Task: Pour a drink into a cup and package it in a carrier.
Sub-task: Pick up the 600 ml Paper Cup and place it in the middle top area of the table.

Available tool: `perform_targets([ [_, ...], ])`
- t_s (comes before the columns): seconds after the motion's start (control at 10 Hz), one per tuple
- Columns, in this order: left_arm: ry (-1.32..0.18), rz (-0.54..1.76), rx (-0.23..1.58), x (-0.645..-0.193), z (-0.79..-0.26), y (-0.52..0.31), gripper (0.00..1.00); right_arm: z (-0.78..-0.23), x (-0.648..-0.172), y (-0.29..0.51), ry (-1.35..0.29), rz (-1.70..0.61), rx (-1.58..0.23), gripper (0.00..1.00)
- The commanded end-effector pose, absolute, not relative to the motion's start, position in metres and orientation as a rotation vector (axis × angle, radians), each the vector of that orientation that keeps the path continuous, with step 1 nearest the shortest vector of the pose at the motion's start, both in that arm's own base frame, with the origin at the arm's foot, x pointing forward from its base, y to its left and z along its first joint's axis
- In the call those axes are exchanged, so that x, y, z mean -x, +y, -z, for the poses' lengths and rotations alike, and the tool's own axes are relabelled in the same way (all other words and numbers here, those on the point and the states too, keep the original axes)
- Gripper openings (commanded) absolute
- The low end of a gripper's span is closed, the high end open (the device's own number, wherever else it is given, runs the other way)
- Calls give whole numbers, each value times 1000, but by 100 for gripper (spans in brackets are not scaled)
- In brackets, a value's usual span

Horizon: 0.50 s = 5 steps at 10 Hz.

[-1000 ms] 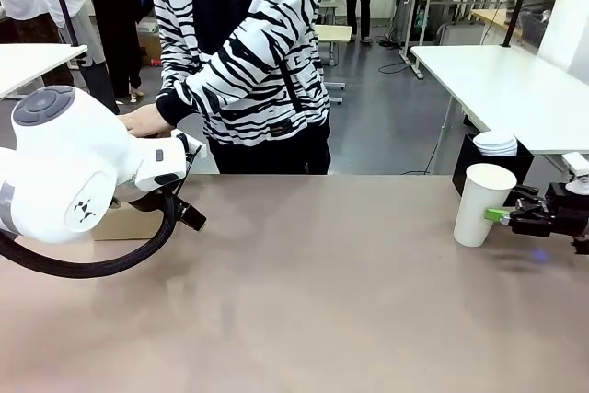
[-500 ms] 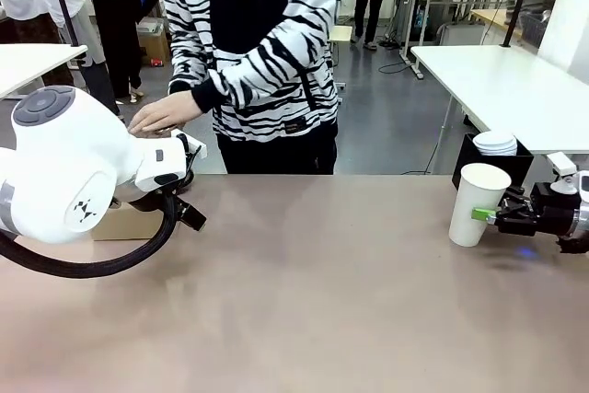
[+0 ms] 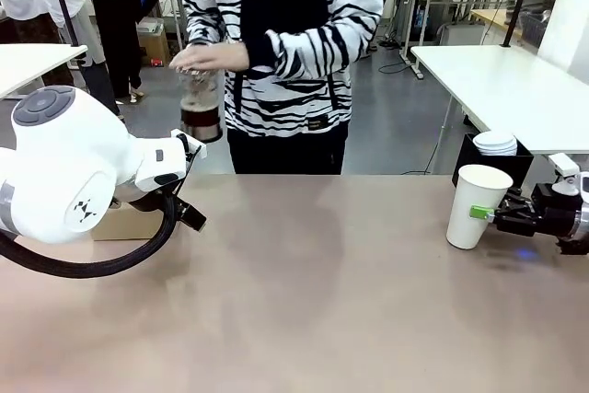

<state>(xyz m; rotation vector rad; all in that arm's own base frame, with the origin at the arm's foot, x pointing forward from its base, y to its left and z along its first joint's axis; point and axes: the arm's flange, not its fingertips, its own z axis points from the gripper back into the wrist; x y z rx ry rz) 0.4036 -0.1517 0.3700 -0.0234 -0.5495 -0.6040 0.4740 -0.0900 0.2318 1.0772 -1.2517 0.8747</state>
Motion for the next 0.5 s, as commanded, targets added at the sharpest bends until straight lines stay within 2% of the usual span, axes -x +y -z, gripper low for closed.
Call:
perform_targets([
  [0.0,-550,604,25,-403,-370,-152,100,-232,-477,-89,-1255,-871,-1054,80],
  [0.1,-550,604,25,-403,-370,-152,100,-232,-474,-90,-1252,-875,-1077,84],
  [0.2,-550,604,25,-403,-370,-152,100,-263,-468,-78,-1267,-860,-1064,80],
  [0.4,-550,604,25,-403,-370,-152,100,-303,-489,-35,-1215,-856,-1035,80],
])
